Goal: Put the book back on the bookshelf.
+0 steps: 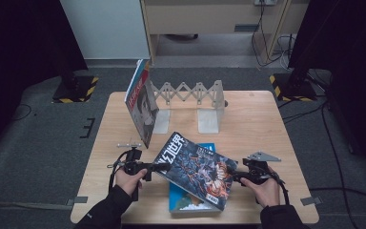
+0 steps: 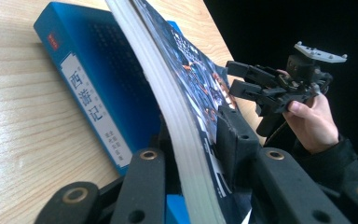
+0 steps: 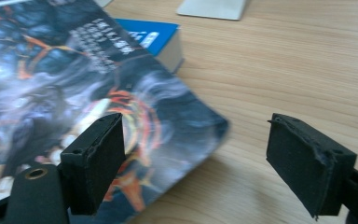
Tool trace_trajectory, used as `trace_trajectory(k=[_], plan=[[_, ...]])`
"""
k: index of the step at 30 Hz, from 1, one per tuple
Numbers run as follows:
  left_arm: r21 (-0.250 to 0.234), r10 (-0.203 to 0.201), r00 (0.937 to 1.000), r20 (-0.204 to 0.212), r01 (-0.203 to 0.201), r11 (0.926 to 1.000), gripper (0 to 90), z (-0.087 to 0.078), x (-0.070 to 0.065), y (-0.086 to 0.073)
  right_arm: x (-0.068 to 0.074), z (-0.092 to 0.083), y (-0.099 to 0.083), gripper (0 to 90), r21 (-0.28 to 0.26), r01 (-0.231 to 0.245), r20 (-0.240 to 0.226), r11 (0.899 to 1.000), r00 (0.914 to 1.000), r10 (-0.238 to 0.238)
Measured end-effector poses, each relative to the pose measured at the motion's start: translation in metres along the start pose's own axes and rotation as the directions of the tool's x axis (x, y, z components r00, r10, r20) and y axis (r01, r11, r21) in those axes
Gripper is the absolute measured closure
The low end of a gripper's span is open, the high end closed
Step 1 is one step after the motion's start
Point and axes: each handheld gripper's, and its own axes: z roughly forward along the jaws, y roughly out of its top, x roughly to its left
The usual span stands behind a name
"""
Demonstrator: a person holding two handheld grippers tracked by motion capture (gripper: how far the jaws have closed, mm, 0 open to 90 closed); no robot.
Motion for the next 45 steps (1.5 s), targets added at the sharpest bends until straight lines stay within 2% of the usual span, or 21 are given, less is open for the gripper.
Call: trace_trajectory(k=[3, 7, 15, 24, 32, 34, 38, 40, 45], plan=[[-0.006, 0.009, 1.0000, -0.003, -0.009, 0.9999, 73.9, -0.001, -0.006, 0.004, -0.008, -0.002, -0.002, 18.8, 0.011, -0.010, 0.039, 1.000, 0.9992, 0.009], [-0.022, 0.022, 0.9998, 0.000, -0.022, 0.9995, 76.0, -0.002, -0.016, 0.009, -0.022, -0.004, -0.003, 16.8, 0.036, -0.001, 0.097, 0.999, 0.9952, -0.003], [-0.049, 0.009, 0.9999, 0.007, -0.009, 0.9987, 79.3, -0.004, -0.029, 0.017, -0.048, -0.005, -0.011, 15.3, 0.095, -0.028, 0.182, 0.995, 0.9833, 0.010], [-0.121, 0.041, 0.9981, 0.047, -0.035, 0.9920, 82.0, -0.016, -0.047, 0.034, -0.051, -0.001, -0.015, 12.5, 0.156, 0.002, 0.196, 0.988, 0.9800, -0.033], [-0.155, 0.071, 0.9956, 0.060, -0.061, 0.9860, 82.1, -0.021, -0.060, 0.044, -0.050, 0.001, -0.016, 9.7, 0.161, 0.034, 0.200, 0.986, 0.9775, -0.066], [-0.171, 0.073, 0.9934, 0.088, -0.057, 0.9836, 82.2, -0.023, -0.063, 0.048, -0.050, 0.002, -0.017, 7.2, 0.165, 0.049, 0.198, 0.985, 0.9768, -0.082], [-0.198, 0.109, 0.9926, 0.053, -0.096, 0.9755, 82.1, -0.030, -0.070, 0.054, -0.048, 0.006, -0.020, 1.3, 0.163, 0.077, 0.193, 0.984, 0.9752, -0.108], [-0.213, 0.122, 0.9920, 0.032, -0.112, 0.9706, 82.1, -0.033, -0.072, 0.057, -0.048, 0.007, -0.022, 0.8, 0.141, 0.073, 0.196, 0.987, 0.9755, -0.100], [-0.243, 0.155, 0.9877, -0.016, -0.155, 0.9576, 82.0, -0.040, -0.077, 0.063, -0.048, 0.007, -0.022, 0.8, 0.140, 0.071, 0.196, 0.988, 0.9757, -0.098]])
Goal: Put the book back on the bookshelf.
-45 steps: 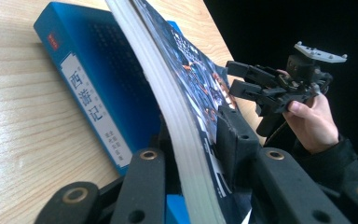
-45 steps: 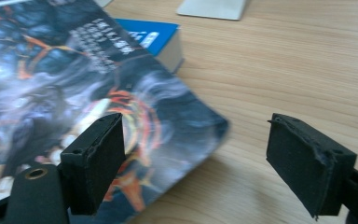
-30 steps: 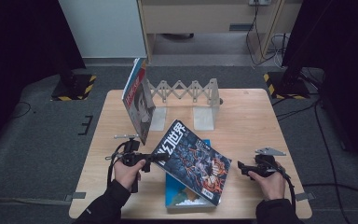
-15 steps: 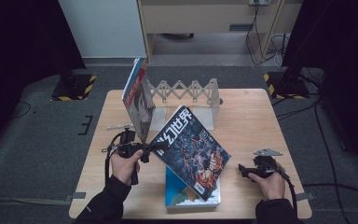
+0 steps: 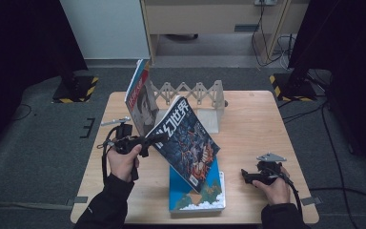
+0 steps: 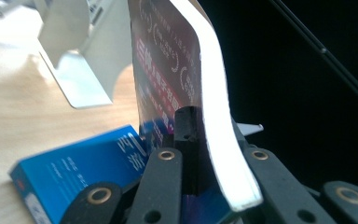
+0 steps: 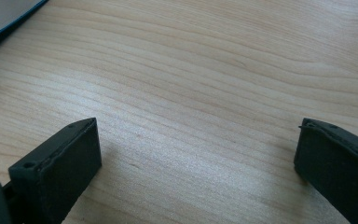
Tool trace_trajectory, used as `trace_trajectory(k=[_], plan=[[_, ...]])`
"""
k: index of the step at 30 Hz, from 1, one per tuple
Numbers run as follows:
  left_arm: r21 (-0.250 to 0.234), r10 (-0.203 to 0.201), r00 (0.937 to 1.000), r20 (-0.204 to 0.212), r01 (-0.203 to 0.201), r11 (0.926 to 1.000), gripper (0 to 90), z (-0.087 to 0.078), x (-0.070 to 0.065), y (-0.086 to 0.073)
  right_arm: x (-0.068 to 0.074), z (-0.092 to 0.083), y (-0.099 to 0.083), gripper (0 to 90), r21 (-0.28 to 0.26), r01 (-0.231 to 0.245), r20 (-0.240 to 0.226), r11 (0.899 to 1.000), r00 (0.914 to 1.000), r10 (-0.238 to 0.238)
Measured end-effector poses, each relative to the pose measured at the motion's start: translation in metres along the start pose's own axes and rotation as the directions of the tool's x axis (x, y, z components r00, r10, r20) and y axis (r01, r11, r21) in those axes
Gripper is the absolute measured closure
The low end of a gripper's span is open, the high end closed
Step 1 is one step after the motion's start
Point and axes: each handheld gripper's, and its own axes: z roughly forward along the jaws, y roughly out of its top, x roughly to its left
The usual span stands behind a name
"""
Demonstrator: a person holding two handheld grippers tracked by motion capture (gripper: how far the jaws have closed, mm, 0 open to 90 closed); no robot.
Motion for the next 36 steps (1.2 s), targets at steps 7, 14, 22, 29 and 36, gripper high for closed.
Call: trace_trajectory(k=[7, 14, 22, 29, 36], plan=[[-0.035, 0.057, 0.9976, -0.039, -0.059, 0.9977, 82.0, -0.006, -0.011, 0.018, 0.000, 0.000, 0.000, 0.7, -0.001, 0.002, 0.000, 1.000, 1.0000, -0.002], [-0.085, 0.117, 0.9897, -0.082, -0.124, 0.9886, 82.1, -0.016, -0.026, 0.038, 0.000, 0.000, 0.000, 0.7, -0.001, 0.002, 0.000, 1.000, 1.0000, -0.002], [-0.123, 0.155, 0.9734, -0.168, -0.177, 0.9765, 82.1, -0.026, -0.036, 0.061, 0.000, 0.000, 0.000, 0.7, -0.001, 0.001, 0.000, 1.000, 1.0000, -0.001], [-0.138, 0.182, 0.9534, -0.241, -0.219, 0.9658, 82.1, -0.036, -0.042, 0.081, 0.000, 0.000, 0.000, 0.7, -0.001, 0.002, 0.000, 1.000, 1.0000, -0.002], [-0.160, 0.188, 0.9347, -0.302, -0.244, 0.9564, 82.2, -0.043, -0.043, 0.098, 0.000, 0.000, 0.000, 0.7, 0.000, 0.002, -0.002, 1.000, 1.0000, -0.002]])
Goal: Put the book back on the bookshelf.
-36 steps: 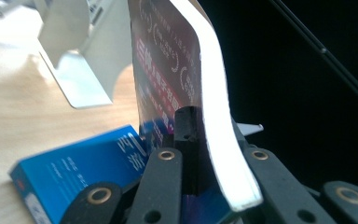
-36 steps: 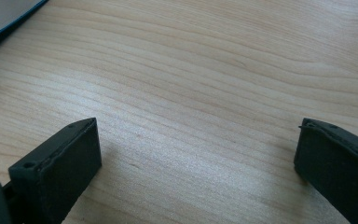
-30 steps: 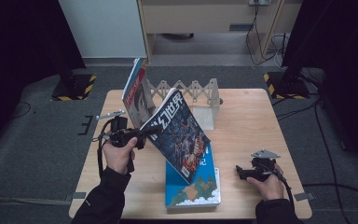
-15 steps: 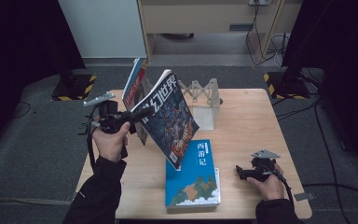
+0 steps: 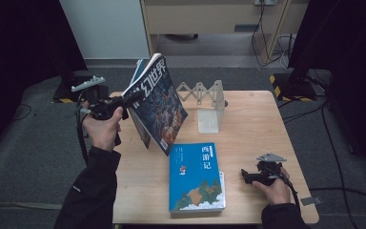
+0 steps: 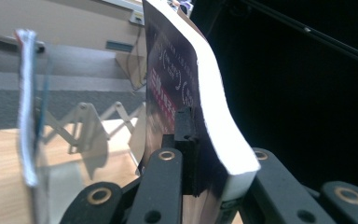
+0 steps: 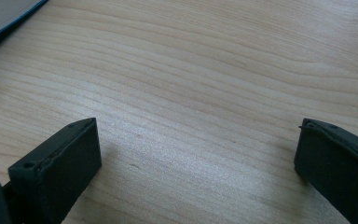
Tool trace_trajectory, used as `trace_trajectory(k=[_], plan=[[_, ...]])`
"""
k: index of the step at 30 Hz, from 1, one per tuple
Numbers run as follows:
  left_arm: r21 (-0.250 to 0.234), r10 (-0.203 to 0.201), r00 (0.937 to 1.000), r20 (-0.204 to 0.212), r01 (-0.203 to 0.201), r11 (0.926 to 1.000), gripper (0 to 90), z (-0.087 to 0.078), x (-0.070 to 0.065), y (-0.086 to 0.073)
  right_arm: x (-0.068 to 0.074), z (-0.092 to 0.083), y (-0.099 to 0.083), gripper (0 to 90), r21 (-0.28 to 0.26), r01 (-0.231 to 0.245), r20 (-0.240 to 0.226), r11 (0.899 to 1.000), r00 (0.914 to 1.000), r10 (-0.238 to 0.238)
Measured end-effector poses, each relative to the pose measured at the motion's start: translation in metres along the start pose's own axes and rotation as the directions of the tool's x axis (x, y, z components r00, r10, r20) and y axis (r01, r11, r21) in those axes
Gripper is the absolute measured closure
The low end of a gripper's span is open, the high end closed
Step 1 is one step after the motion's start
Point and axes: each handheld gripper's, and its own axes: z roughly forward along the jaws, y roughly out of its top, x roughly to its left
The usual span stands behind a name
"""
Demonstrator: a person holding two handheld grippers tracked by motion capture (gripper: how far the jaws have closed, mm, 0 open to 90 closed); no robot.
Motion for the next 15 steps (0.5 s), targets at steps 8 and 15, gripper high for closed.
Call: trace_trajectory(k=[8, 15], plan=[[-0.026, 0.008, 0.9983, -0.057, -0.009, 0.9996, 82.1, -0.004, 0.005, 0.018, 0.000, 0.000, 0.000, 0.7, 0.000, 0.000, 0.000, 1.000, 1.0000, 0.000], [-0.041, 0.011, 0.9945, -0.105, -0.016, 0.9990, 82.2, -0.010, 0.011, 0.027, 0.000, 0.000, 0.000, 0.7, -0.001, 0.000, 0.001, 1.000, 1.0000, 0.000]])
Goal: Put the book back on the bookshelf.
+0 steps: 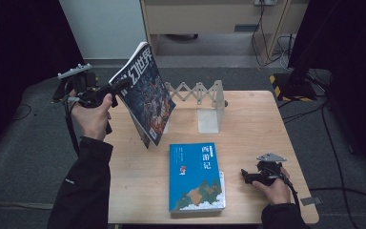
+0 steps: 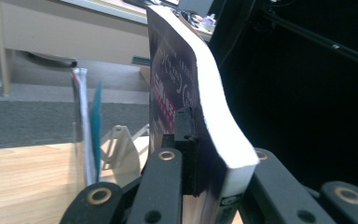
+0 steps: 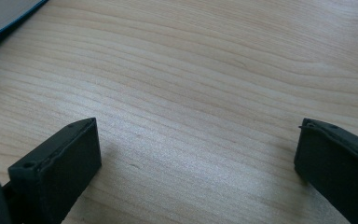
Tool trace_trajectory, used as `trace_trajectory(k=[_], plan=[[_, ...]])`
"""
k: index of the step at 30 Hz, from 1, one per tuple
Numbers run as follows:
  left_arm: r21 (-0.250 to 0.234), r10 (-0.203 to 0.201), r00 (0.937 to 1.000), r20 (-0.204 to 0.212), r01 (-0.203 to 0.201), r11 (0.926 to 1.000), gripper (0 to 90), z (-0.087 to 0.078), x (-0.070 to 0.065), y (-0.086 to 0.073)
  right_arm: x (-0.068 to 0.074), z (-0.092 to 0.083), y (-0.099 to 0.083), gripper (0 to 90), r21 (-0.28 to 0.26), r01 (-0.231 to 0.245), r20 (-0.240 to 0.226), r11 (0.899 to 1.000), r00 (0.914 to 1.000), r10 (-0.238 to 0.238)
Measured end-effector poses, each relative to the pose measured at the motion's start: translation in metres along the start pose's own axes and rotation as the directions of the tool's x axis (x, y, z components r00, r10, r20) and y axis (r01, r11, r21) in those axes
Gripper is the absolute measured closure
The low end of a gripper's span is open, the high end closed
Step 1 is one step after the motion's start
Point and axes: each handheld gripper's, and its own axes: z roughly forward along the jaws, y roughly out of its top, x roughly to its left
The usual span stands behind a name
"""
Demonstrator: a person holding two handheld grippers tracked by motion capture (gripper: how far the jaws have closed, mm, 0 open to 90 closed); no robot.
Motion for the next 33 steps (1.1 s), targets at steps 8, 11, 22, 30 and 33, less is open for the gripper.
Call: trace_trajectory(k=[8, 11, 22, 30, 33], plan=[[0.007, 0.023, 0.9968, -0.076, -0.022, 0.9997, 82.2, 0.007, 0.006, 0.002, 0.000, 0.000, 0.000, 0.7, 0.000, 0.000, 0.000, 1.000, 1.0000, 0.000], [0.009, 0.030, 0.9945, -0.100, -0.029, 0.9995, 82.1, 0.011, 0.008, 0.001, 0.000, 0.000, 0.000, 0.7, 0.000, -0.001, 0.000, 1.000, 1.0000, 0.001], [0.030, 0.063, 0.9863, -0.153, -0.059, 0.9978, 82.1, 0.039, 0.005, -0.007, 0.000, 0.000, 0.000, 0.7, 0.001, 0.000, -0.001, 1.000, 1.0000, 0.000], [0.055, 0.073, 0.9803, -0.183, -0.064, 0.9964, 82.1, 0.062, 0.006, -0.016, 0.000, 0.000, 0.000, 0.7, 0.001, 0.002, -0.001, 1.000, 1.0000, -0.002], [0.057, 0.082, 0.9759, -0.202, -0.072, 0.9957, 82.2, 0.071, 0.005, -0.019, 0.000, 0.000, 0.000, 0.7, 0.001, 0.002, -0.001, 1.000, 1.0000, -0.002]])
